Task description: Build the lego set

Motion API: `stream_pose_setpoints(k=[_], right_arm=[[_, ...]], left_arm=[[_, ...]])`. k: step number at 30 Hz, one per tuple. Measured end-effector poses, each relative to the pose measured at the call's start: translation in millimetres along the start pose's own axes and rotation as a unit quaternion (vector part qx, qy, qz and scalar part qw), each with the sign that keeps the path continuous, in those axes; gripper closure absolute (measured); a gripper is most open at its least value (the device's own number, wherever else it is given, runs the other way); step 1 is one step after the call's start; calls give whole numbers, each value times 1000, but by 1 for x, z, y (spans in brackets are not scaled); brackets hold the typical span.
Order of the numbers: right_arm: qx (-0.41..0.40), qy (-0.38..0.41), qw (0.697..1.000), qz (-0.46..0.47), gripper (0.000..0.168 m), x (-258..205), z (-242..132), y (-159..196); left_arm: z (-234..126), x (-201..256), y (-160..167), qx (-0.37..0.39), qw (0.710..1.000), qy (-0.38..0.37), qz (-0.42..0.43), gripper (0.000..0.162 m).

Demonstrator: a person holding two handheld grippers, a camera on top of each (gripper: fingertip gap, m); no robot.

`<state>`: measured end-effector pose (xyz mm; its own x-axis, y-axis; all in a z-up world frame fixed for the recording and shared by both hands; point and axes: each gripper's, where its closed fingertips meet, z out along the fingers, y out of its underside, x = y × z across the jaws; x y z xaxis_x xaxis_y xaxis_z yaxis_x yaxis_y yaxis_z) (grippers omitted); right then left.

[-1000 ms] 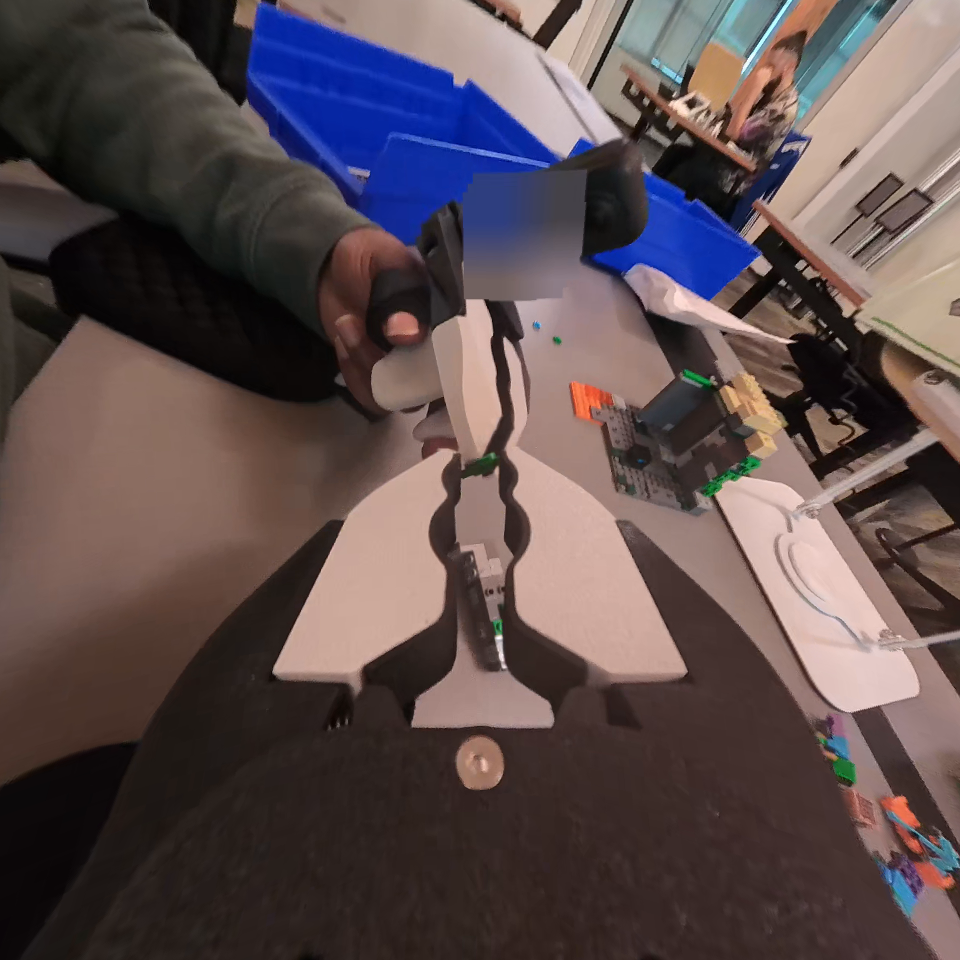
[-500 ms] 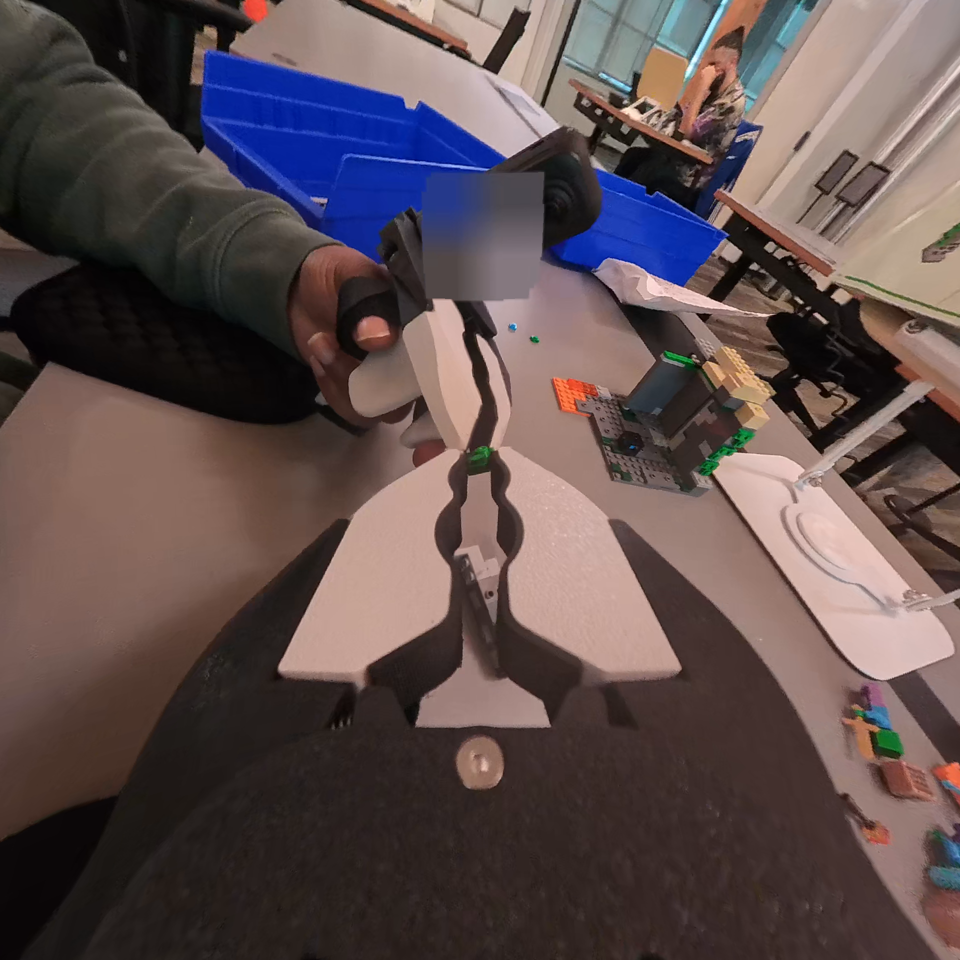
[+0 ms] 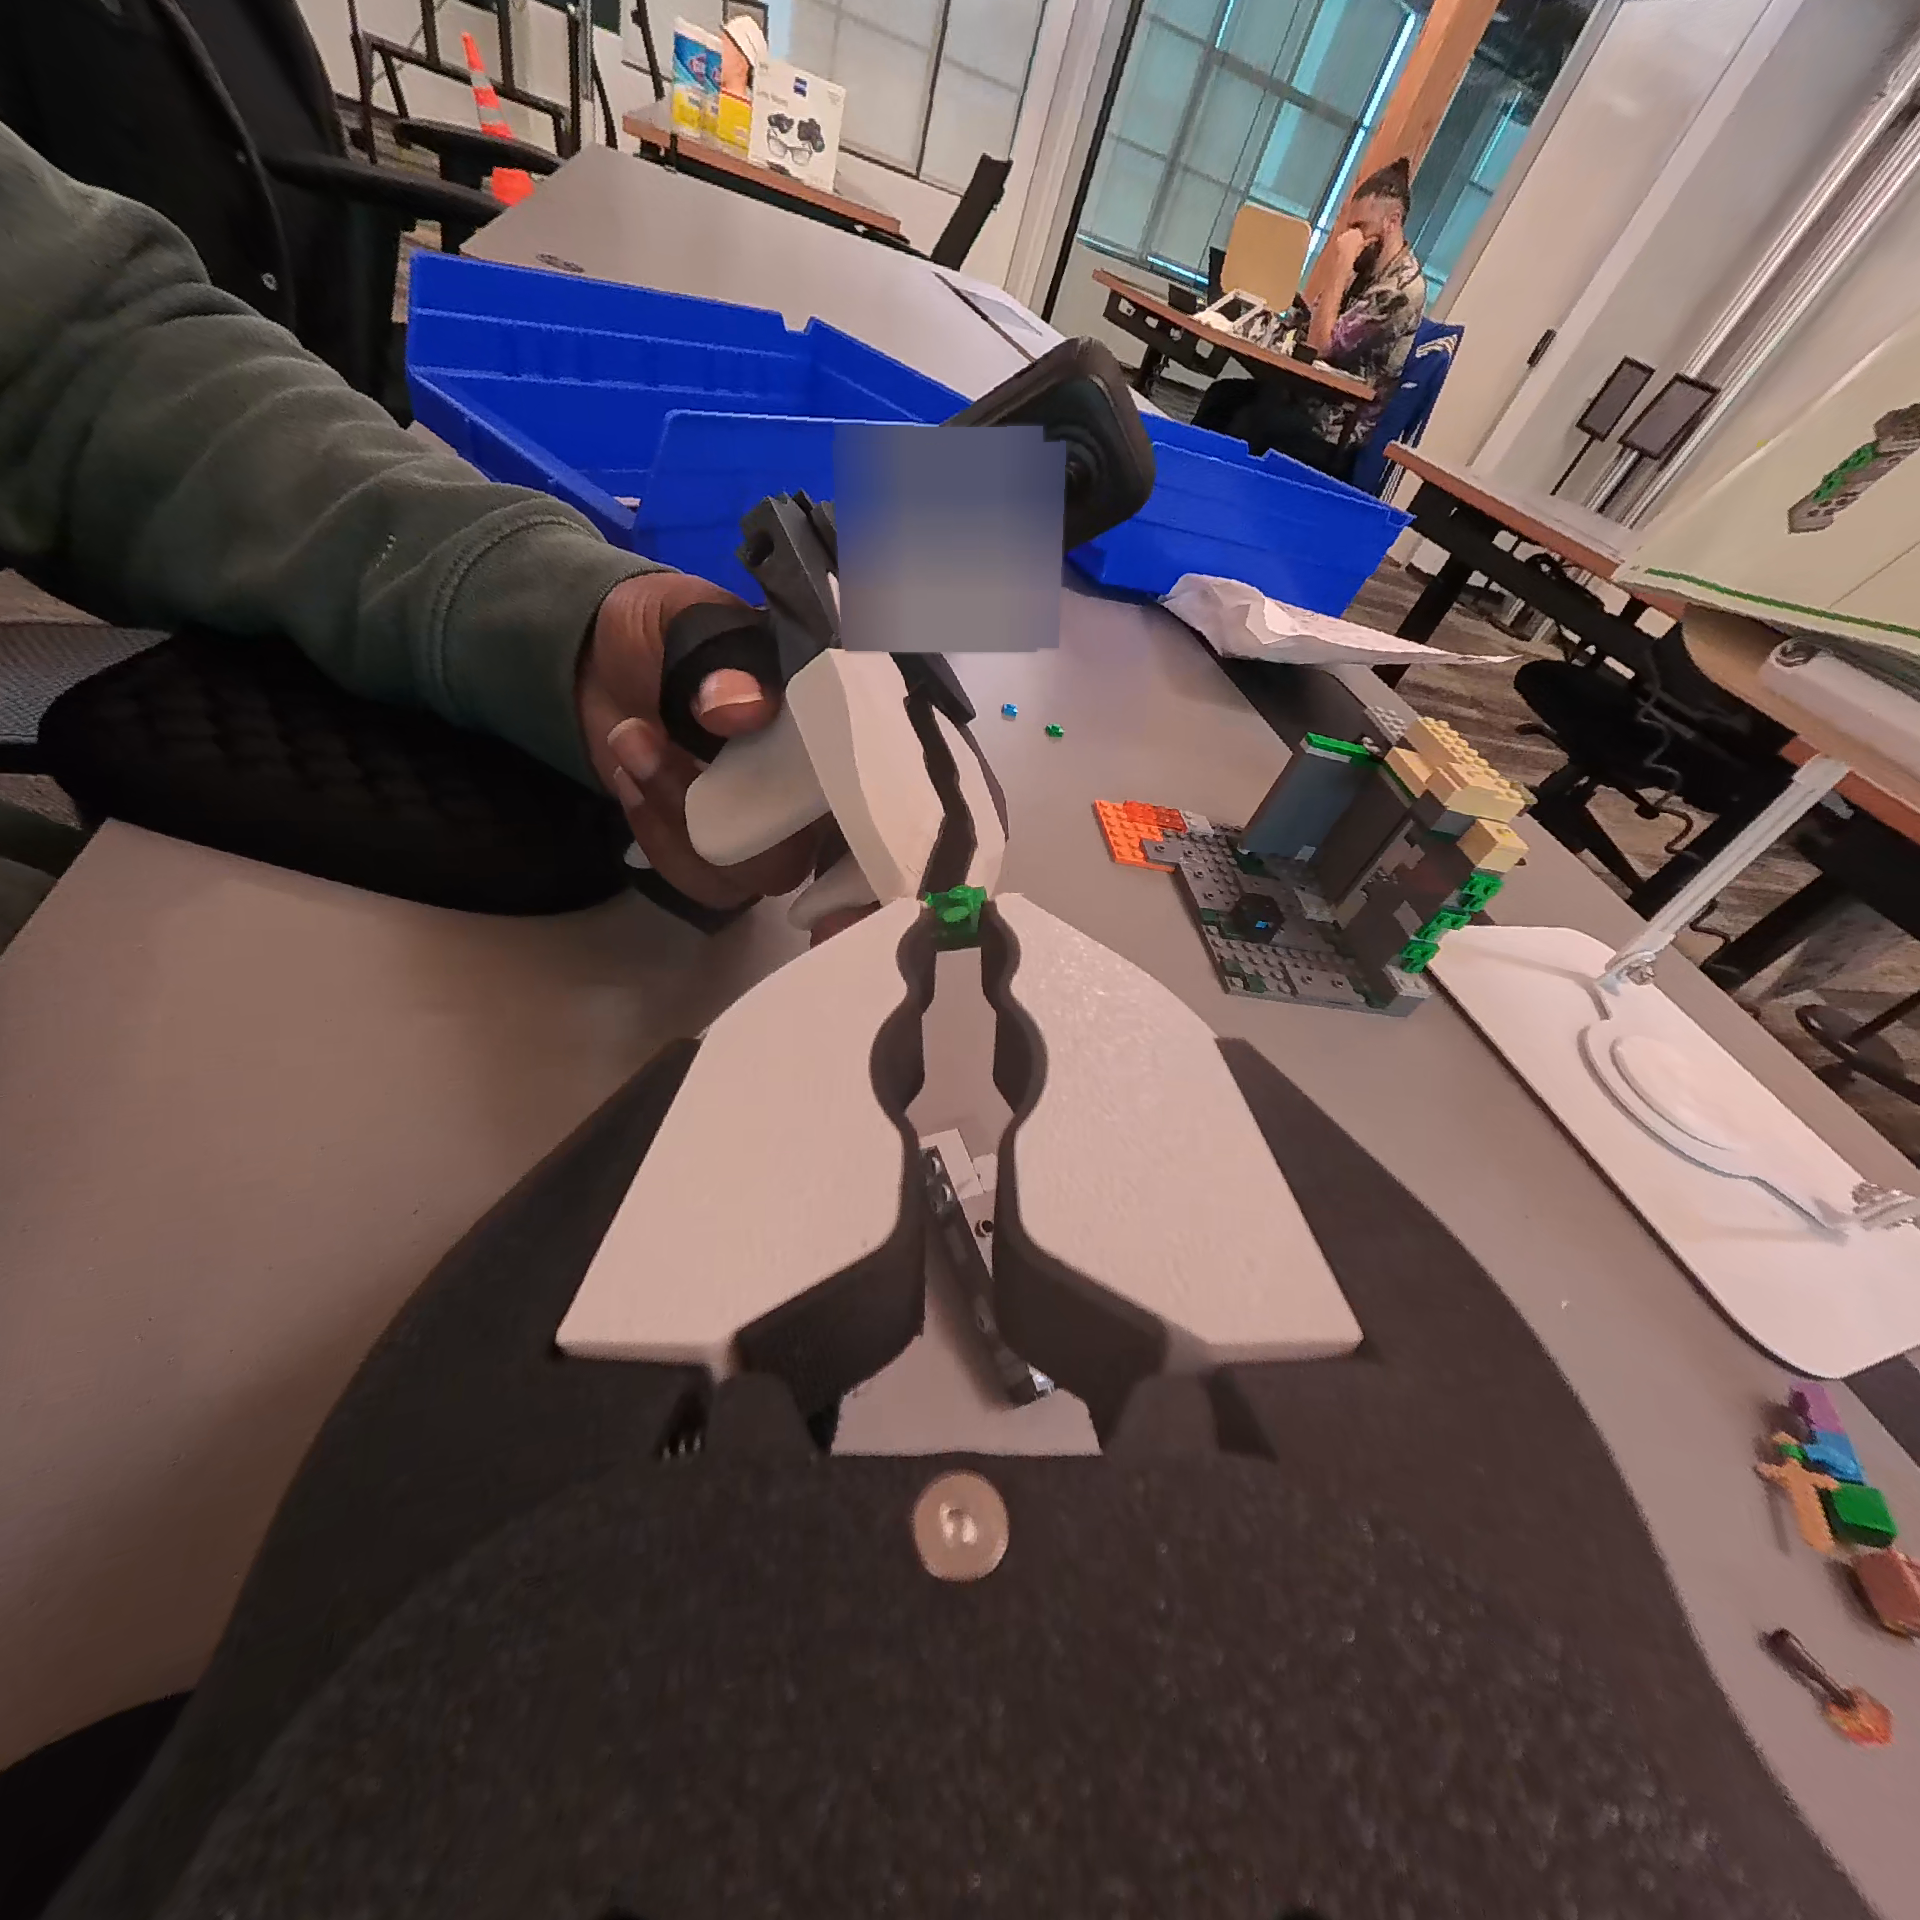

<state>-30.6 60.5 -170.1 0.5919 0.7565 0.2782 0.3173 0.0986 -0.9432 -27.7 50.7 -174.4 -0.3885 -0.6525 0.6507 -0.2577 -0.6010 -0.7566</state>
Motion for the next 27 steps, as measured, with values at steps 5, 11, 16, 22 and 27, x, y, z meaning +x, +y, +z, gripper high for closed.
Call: stream_pose_setpoints(k=[5, 11, 16, 22, 27], right_arm=[[-1, -27, 1000, 12, 161, -2, -1, 1], [-3, -105, 994, 36, 161, -7, -5, 1], [-36, -179, 983, 14, 161, -21, -9, 5], [-77, -247, 966, -22, 161, -31, -10, 7], [-87, -282, 955, -32, 161, -34, -11, 2]], left_arm=[[0, 1, 3, -9, 1000, 4, 3, 155], [1, 4, 5, -17, 1000, 14, 12, 152], [-1, 3, 6, -27, 999, 19, 4, 153], [4, 9, 20, -69, 997, 38, 2, 159], [3, 16, 19, -69, 995, 65, -3, 152]])
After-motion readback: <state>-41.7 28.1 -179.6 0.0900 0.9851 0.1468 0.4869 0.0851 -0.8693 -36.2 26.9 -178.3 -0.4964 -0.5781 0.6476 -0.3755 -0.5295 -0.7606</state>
